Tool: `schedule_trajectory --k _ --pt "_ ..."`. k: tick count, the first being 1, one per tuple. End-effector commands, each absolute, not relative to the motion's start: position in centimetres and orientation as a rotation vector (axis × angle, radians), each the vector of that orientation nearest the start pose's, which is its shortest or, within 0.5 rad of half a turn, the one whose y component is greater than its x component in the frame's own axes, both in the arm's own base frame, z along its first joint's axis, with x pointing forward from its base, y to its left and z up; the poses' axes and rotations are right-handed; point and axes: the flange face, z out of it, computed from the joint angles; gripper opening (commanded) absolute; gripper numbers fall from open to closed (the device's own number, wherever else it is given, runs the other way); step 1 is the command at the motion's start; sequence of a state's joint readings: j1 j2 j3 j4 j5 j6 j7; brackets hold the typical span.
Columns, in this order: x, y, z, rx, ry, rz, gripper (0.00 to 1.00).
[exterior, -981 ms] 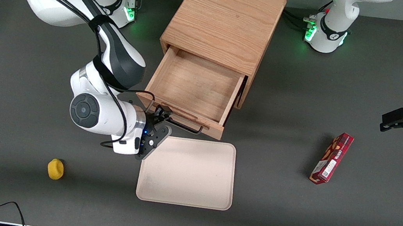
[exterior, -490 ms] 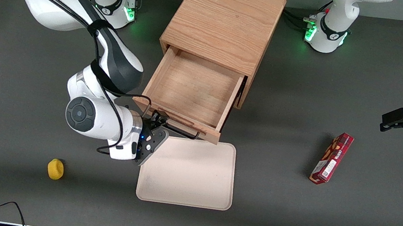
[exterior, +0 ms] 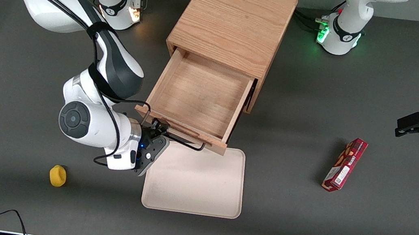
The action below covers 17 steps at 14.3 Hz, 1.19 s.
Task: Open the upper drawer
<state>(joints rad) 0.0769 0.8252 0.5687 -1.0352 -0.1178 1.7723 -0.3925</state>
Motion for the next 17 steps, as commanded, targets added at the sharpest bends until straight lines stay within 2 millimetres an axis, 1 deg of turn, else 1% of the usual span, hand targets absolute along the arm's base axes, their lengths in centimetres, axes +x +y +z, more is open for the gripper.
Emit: schedule_trajectory --k 1,2,3,4,5,6,8,9,10,11,12,13,14,15,16,17 --pt "67.4 32.6 43.4 -2.63 -1.157 0.039 1.0" --pt "66.7 32.8 44.5 -2.636 -1.136 0.065 1.0" --pt "66.0 32.9 46.0 -2.627 -1.141 0.072 1.0" --pt "65.3 32.8 48.2 -2.651 -1.115 0.069 1.0" --pt "64.4 32.6 50.4 -2.692 -1.035 0.069 1.0" --pt "63.5 32.4 52.5 -2.723 -0.912 0.088 1.0" --pt "61.4 31.3 57.7 -2.813 -0.656 0.074 1.0" --pt "60.6 30.1 59.7 -2.883 -0.449 0.077 1.0" --pt "59.6 28.8 61.7 -2.952 -0.199 0.101 1.0" --pt "58.9 26.8 63.0 -3.005 0.024 0.134 1.0" --pt "58.5 24.6 64.4 -3.043 0.157 0.132 1.0" --pt "58.1 21.8 65.5 -3.08 0.248 0.126 1.0" --pt "57.9 18.9 65.6 -3.119 0.342 0.154 1.0" --pt "57.2 16.5 66.1 -3.135 0.402 0.173 1.0" --pt "56.3 14.4 66.7 -3.152 0.4 0.179 1.0" --pt "54.7 12.3 67.1 -3.175 0.362 0.185 1.0"
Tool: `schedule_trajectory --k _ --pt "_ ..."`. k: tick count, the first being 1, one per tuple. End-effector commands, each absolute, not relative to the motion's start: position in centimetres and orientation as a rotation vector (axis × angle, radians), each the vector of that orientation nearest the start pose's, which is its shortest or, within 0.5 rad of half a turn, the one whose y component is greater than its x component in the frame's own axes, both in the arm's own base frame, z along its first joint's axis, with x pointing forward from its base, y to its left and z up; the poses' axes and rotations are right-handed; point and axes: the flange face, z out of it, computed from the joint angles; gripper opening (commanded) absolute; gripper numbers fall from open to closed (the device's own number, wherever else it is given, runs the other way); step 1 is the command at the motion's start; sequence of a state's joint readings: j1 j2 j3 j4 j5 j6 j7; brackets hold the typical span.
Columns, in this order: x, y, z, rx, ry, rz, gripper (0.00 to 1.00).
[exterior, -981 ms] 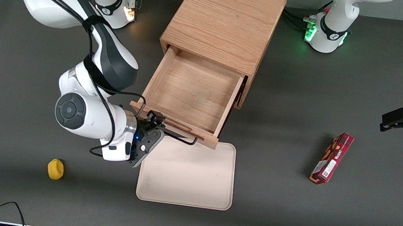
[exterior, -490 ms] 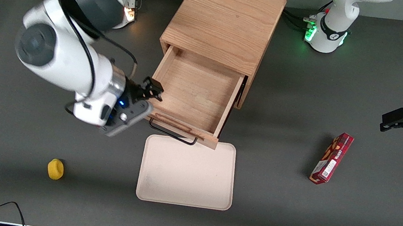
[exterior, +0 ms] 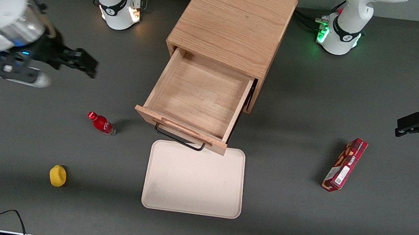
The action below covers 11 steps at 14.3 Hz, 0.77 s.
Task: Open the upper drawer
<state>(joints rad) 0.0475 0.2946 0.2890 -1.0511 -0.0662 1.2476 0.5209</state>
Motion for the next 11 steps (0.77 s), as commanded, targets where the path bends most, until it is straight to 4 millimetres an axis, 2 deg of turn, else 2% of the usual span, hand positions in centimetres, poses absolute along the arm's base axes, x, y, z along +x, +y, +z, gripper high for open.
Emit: schedule_trajectory --k 1,3,5,7,9,11 --pt "53.4 11.1 66.8 -3.189 0.355 0.187 1.0" --pt "51.3 8.1 65.7 -3.179 0.416 0.151 1.0" --pt "48.7 5.2 64.0 -3.106 0.394 0.107 1.0" --pt "46.9 4.6 62.8 -3.096 0.393 0.076 1.0" --pt "47.2 4.6 63.2 -3.101 0.385 0.076 1.0" --pt "48.3 4.4 62.8 -3.106 0.412 0.108 1.0"
